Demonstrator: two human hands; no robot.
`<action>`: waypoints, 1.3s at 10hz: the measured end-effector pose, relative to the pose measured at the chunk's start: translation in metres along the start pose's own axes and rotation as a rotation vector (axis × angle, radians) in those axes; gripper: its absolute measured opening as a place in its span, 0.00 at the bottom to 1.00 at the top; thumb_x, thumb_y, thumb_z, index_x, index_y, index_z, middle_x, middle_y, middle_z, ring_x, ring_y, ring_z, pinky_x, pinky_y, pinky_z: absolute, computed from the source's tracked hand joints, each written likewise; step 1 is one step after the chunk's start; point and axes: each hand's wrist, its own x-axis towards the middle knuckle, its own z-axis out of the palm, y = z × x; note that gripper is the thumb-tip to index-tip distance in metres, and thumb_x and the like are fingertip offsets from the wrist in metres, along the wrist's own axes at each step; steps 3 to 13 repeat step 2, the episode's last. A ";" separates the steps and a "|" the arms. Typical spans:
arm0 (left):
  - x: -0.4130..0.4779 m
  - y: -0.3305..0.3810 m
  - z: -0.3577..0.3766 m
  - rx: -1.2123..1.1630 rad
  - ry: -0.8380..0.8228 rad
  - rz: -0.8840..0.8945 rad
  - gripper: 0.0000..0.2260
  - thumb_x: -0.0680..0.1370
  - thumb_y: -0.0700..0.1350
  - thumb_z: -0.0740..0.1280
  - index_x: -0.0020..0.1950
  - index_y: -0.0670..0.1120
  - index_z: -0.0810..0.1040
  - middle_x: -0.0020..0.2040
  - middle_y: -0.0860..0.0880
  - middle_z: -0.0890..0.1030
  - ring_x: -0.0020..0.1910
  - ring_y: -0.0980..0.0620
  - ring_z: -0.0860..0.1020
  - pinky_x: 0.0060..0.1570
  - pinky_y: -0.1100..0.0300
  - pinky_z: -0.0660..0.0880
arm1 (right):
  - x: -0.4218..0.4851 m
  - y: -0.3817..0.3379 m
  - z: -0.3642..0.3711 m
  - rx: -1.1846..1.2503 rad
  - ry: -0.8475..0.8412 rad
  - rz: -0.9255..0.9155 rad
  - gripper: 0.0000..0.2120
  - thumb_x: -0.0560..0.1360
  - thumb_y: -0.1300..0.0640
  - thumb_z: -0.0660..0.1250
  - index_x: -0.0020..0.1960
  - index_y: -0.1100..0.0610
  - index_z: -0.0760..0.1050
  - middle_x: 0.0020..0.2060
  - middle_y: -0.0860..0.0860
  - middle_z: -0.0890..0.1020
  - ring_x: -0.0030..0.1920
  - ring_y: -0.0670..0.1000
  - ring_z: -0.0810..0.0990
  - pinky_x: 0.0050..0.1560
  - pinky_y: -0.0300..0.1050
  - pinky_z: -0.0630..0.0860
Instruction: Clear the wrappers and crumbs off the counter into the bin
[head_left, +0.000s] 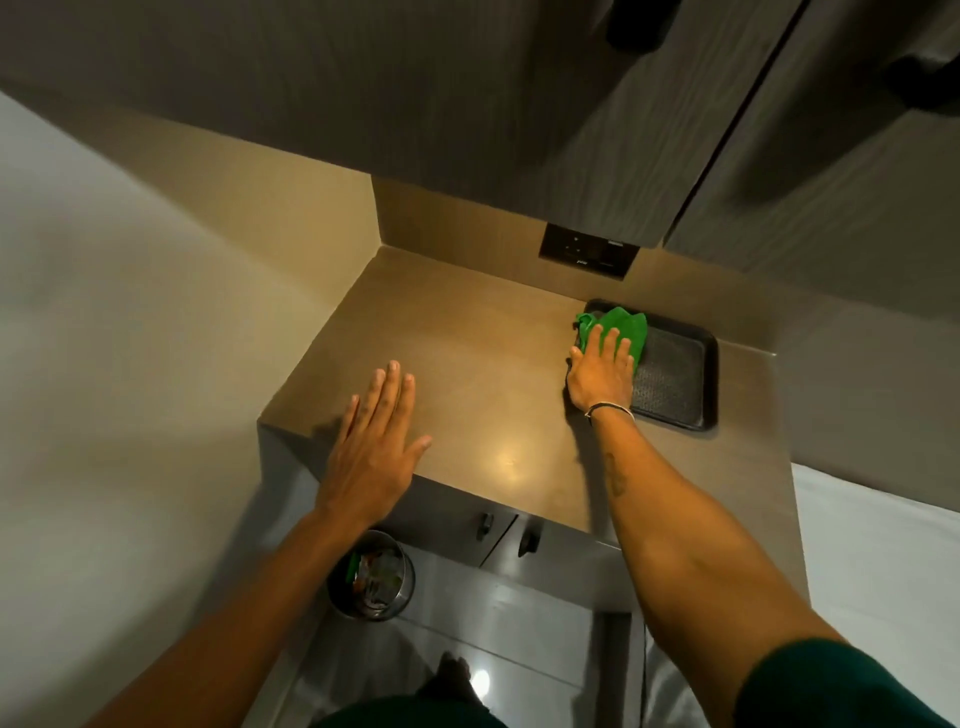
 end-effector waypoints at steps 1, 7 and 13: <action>0.005 -0.011 -0.001 -0.020 -0.001 0.014 0.36 0.84 0.62 0.49 0.86 0.45 0.43 0.86 0.45 0.41 0.85 0.46 0.41 0.84 0.42 0.45 | -0.002 -0.003 -0.008 0.016 0.043 -0.003 0.32 0.88 0.44 0.48 0.86 0.59 0.45 0.86 0.61 0.46 0.86 0.63 0.44 0.86 0.62 0.47; 0.014 -0.011 -0.002 -0.011 0.040 0.031 0.35 0.86 0.60 0.55 0.86 0.45 0.44 0.86 0.44 0.42 0.85 0.45 0.42 0.84 0.41 0.47 | -0.015 -0.010 -0.003 -0.052 0.177 -0.126 0.34 0.88 0.41 0.50 0.86 0.59 0.46 0.86 0.61 0.48 0.86 0.63 0.46 0.86 0.62 0.49; 0.014 -0.011 -0.002 -0.011 0.040 0.031 0.35 0.86 0.60 0.55 0.86 0.45 0.44 0.86 0.44 0.42 0.85 0.45 0.42 0.84 0.41 0.47 | -0.015 -0.010 -0.003 -0.052 0.177 -0.126 0.34 0.88 0.41 0.50 0.86 0.59 0.46 0.86 0.61 0.48 0.86 0.63 0.46 0.86 0.62 0.49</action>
